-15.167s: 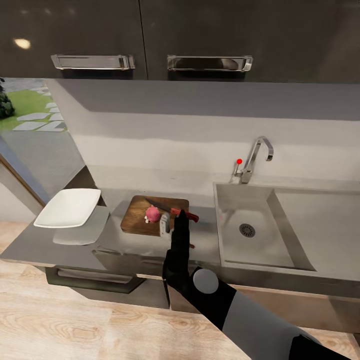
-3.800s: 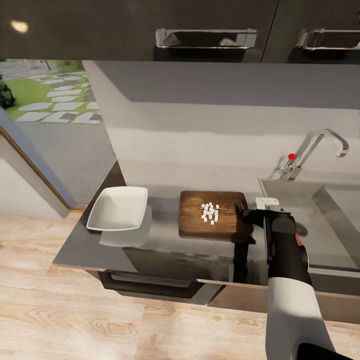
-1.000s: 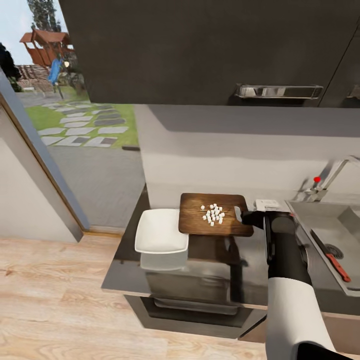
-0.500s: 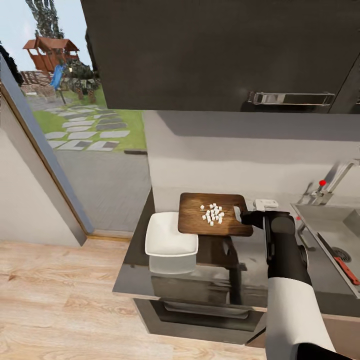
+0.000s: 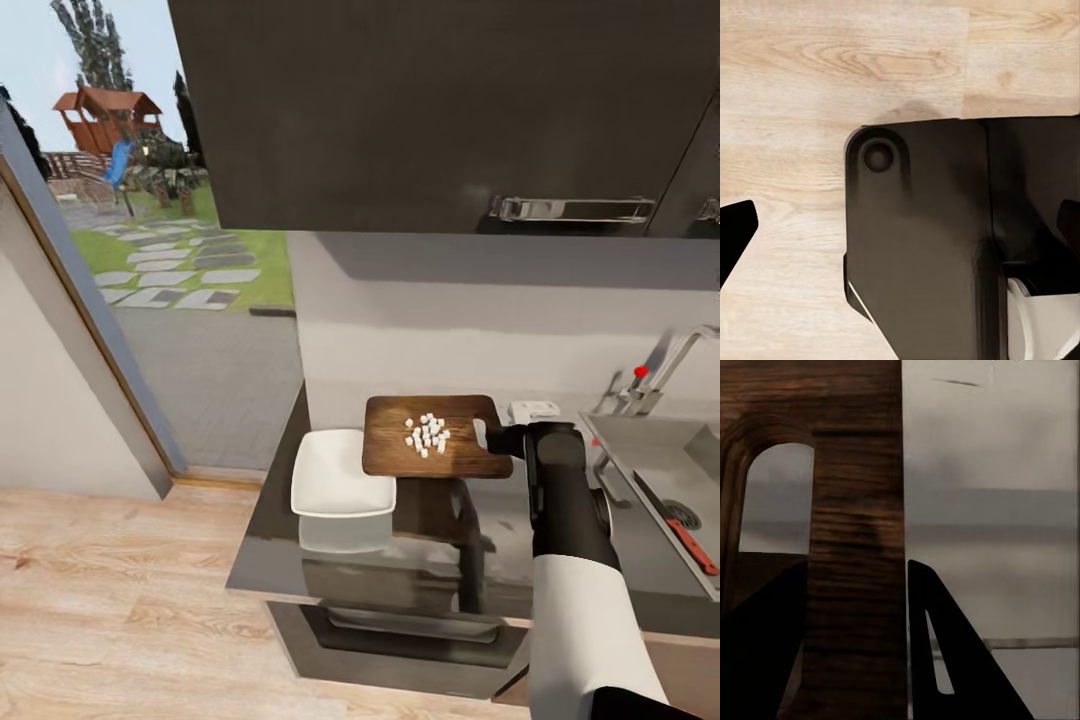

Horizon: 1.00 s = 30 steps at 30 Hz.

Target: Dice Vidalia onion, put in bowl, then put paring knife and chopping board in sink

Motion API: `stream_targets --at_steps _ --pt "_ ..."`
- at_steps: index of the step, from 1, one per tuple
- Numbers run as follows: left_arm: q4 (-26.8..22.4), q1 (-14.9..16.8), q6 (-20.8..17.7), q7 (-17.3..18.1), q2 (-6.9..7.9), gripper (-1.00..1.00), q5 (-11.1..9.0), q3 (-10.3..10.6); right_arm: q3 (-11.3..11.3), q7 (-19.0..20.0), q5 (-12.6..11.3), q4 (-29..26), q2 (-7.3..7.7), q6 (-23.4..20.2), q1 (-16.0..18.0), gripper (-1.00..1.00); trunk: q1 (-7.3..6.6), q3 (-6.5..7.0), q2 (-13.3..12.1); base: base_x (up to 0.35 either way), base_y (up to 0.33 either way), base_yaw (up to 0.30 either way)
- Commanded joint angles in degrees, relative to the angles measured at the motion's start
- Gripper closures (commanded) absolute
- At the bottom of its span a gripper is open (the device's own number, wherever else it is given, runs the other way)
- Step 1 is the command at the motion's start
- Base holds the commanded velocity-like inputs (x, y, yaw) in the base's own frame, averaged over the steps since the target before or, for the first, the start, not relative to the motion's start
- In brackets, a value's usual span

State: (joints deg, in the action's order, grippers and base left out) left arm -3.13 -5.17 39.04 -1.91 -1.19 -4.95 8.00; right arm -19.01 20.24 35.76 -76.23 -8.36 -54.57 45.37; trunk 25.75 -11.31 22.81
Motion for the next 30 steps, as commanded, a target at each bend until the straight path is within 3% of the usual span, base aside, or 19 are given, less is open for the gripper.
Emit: stream_targets --at_steps 1,8,16,23,30 --pt "-0.1 0.0 0.1 -0.2 0.03 -1.0 -0.5 0.5 0.0 0.6 0.7 -0.1 -0.26 -0.2 0.1 1.0 0.04 -0.01 0.1 0.0 0.0 0.0" --pt "0.0 0.0 0.1 -0.3 0.05 -1.0 -0.5 0.5 4.5 0.5 1.3 -0.1 -0.51 -1.5 0.1 1.0 0.04 0.63 0.1 0.0 0.0 0.0" --pt "0.0 0.0 0.1 -0.4 0.05 -1.0 -0.5 0.5 5.7 0.5 1.1 -0.2 -1.46 -1.6 0.1 1.0 0.04 1.3 0.1 0.0 0.0 0.0" --pt "0.0 0.0 0.1 -0.4 0.05 -1.0 -0.5 0.5 8.4 0.7 1.0 -0.6 -1.64 -1.6 0.1 1.0 0.04 1.36 0.1 0.0 0.0 0.0" --pt "-0.1 0.0 0.1 -0.4 0.05 -1.0 -0.5 0.5 8.6 0.6 1.1 -0.6 -1.64 -1.7 0.1 1.0 0.04 1.36 0.1 0.0 0.0 0.0"
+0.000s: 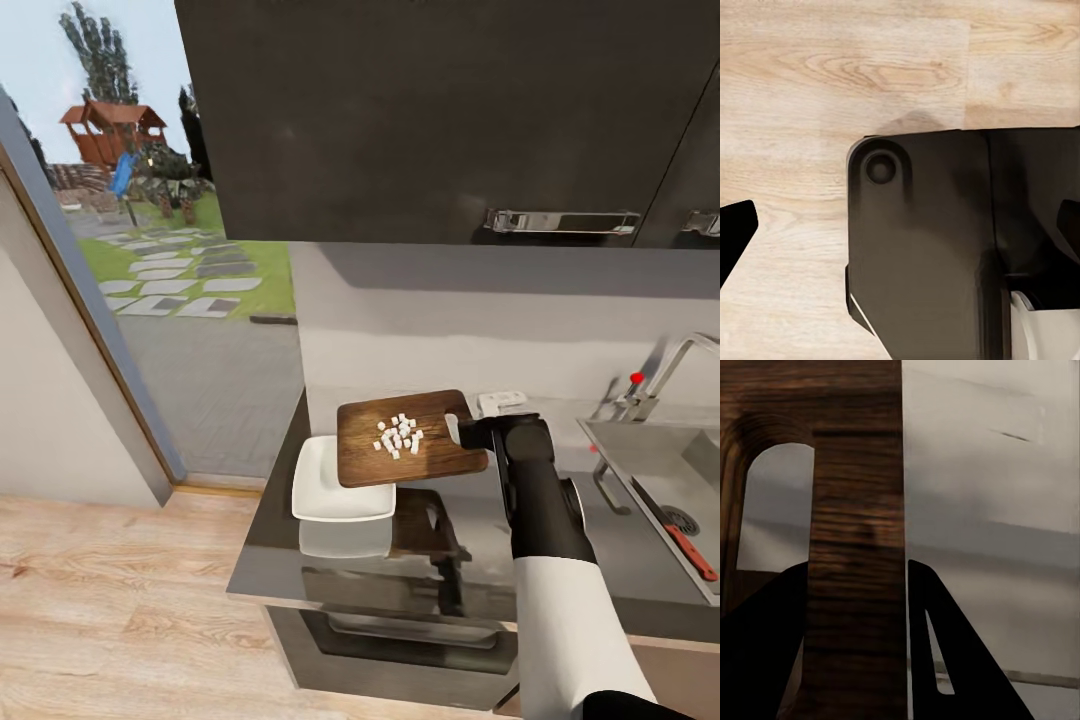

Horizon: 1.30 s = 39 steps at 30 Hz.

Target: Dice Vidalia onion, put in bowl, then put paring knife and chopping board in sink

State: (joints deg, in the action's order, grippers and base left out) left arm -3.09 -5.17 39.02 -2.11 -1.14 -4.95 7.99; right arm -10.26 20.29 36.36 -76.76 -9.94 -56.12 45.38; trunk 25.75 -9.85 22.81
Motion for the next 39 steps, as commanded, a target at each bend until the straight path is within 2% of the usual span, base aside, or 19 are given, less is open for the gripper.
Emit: stream_targets --at_steps 1,21,26,30,37,39 --pt "-0.1 0.0 0.1 -0.2 0.0 -1.0 -0.5 0.5 -0.1 0.6 0.5 -0.1 -0.06 -0.1 0.1 1.0 0.03 -0.1 0.1 0.0 0.0 0.0" --pt "-0.1 0.0 0.1 -0.2 0.0 -1.0 -0.5 0.5 0.0 0.5 0.6 0.0 -0.06 0.1 0.1 1.0 0.03 1.37 0.1 0.0 0.0 0.0" --pt "-0.1 0.0 0.1 -0.3 0.02 -1.0 -0.5 0.5 0.1 -3.4 0.4 0.2 -0.06 0.4 0.1 1.0 0.03 1.82 0.1 0.0 0.0 0.0" --pt "-0.1 0.0 0.1 -0.3 0.02 -1.0 -0.5 0.5 0.1 -4.4 0.3 0.2 -0.06 0.5 0.1 1.0 0.03 2.18 0.1 0.0 0.0 0.0" --pt "-0.1 0.0 0.1 -0.3 0.04 -1.0 -0.5 0.5 1.8 -5.6 0.4 0.4 -0.06 0.5 0.1 1.0 0.03 2.82 0.1 0.0 0.0 0.0" --pt "-0.1 0.0 0.1 -0.3 0.02 -1.0 -0.5 0.5 3.3 -7.1 0.3 0.5 -0.06 0.5 0.1 1.0 0.03 3.0 0.1 0.0 0.0 0.0"
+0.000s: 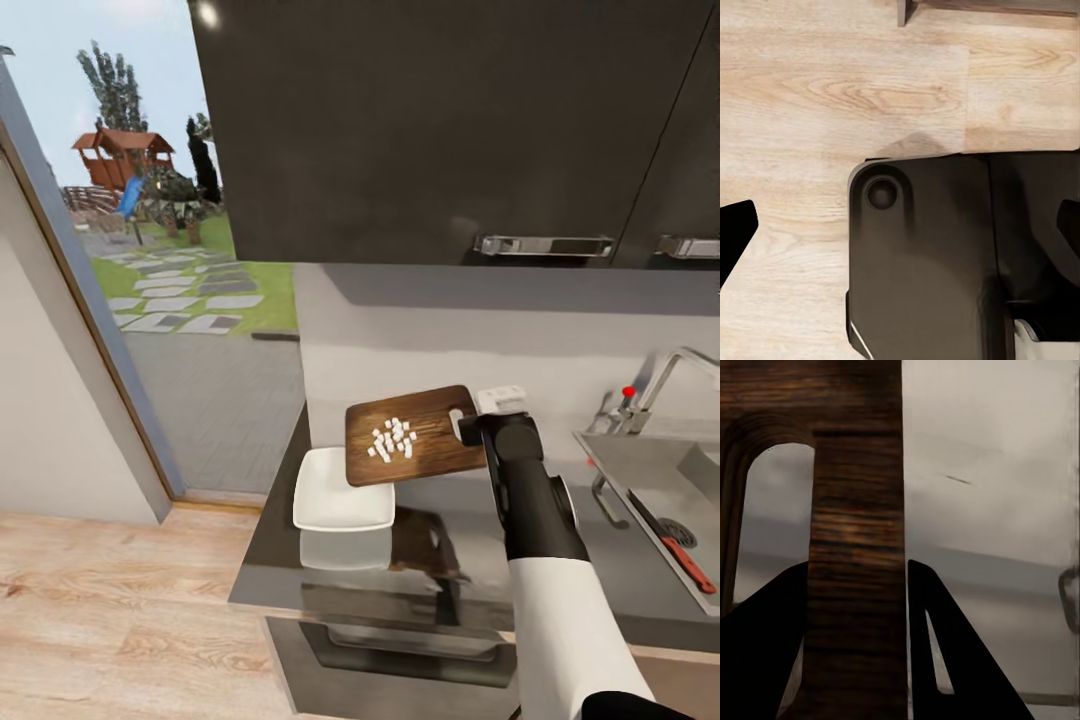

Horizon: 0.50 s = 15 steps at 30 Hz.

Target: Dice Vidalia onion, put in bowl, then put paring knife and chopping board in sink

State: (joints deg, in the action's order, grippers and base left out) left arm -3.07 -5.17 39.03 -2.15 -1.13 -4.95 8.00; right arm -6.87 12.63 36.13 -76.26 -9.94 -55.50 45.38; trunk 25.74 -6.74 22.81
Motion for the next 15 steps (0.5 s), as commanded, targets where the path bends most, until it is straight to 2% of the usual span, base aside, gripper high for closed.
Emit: stream_targets --at_steps 1,4,15 --pt "-0.1 0.0 0.1 -0.2 -0.01 -1.0 -0.5 0.5 0.8 -0.2 0.5 0.0 -0.06 -0.1 0.1 1.0 0.04 -0.02 0.1 0.0 0.0 0.0" --pt "-0.1 0.0 0.1 -0.2 0.02 -1.0 -0.5 0.5 1.6 -1.2 0.5 0.0 -0.06 -0.1 0.1 1.0 0.04 0.25 0.1 0.0 0.0 0.0" --pt "-0.1 0.0 0.1 -0.2 -0.01 -1.0 -0.5 0.5 2.6 -1.5 0.4 0.1 -0.06 -0.1 0.1 1.0 0.04 1.25 0.1 0.0 0.0 0.0"
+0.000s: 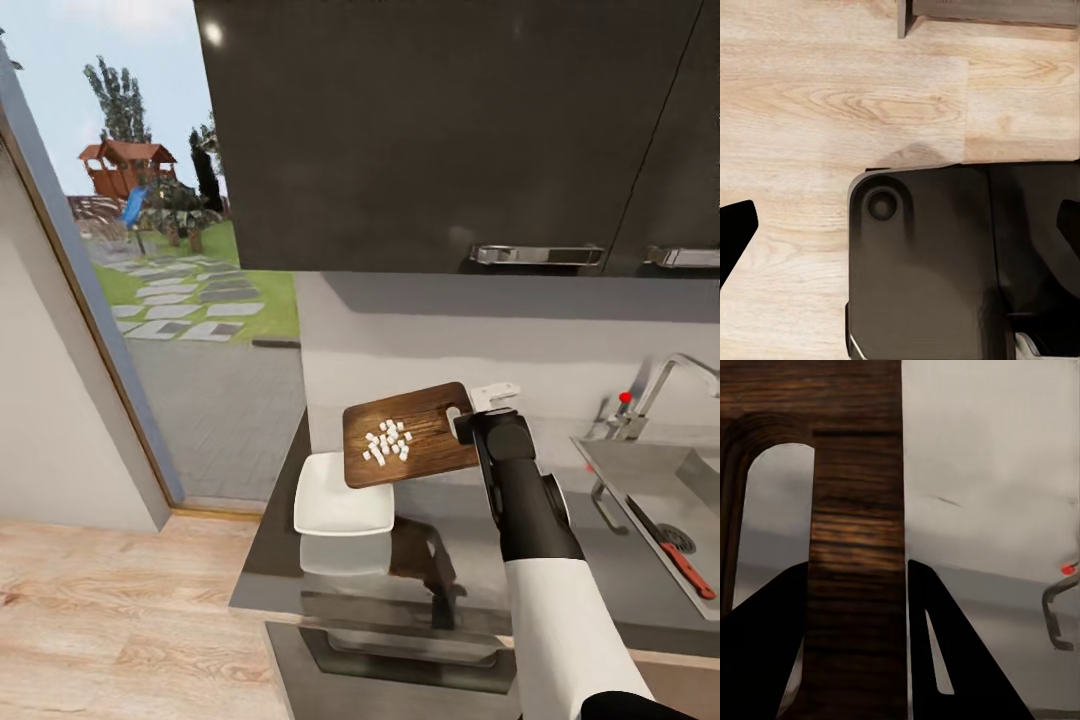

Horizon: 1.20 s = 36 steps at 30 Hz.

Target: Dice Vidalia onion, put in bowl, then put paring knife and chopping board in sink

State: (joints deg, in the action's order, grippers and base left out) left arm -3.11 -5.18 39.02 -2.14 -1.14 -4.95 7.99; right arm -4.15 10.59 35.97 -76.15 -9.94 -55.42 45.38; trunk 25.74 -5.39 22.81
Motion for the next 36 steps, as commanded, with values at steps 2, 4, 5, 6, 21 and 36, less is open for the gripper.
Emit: stream_targets --at_steps 2,4,5,6,21,36 --pt "-0.1 0.0 0.1 -0.2 0.0 -1.0 -0.5 0.5 1.5 0.6 0.6 -0.1 -0.05 -0.2 0.1 1.0 0.04 0.07 0.1 0.0 0.0 0.0" --pt "-0.1 0.0 0.1 -0.2 0.0 -1.0 -0.5 0.5 2.7 0.6 0.5 0.0 -0.05 -0.2 0.0 1.0 0.04 0.25 0.1 0.0 0.0 0.0" --pt "-0.1 0.0 0.1 -0.2 0.0 -1.0 -0.5 0.5 2.9 0.5 0.5 0.0 -0.05 -0.2 0.0 1.0 0.04 0.34 0.1 0.0 0.0 0.0" --pt "-0.1 0.0 0.1 -0.2 0.0 -1.0 -0.5 0.5 3.2 0.4 0.5 0.0 -0.05 -0.2 0.0 1.0 0.04 0.43 0.1 0.0 0.0 0.0" --pt "-0.1 0.0 0.1 -0.2 0.01 -1.0 -0.5 0.5 5.7 -0.9 0.5 1.2 -0.05 -0.2 0.0 1.0 0.04 1.78 0.1 0.0 0.0 0.0" --pt "-0.1 0.0 0.1 -0.2 0.04 -1.0 -0.5 0.5 5.9 -0.9 0.5 1.4 -0.05 -0.2 0.0 1.0 0.04 3.14 0.1 0.0 0.006 0.0"
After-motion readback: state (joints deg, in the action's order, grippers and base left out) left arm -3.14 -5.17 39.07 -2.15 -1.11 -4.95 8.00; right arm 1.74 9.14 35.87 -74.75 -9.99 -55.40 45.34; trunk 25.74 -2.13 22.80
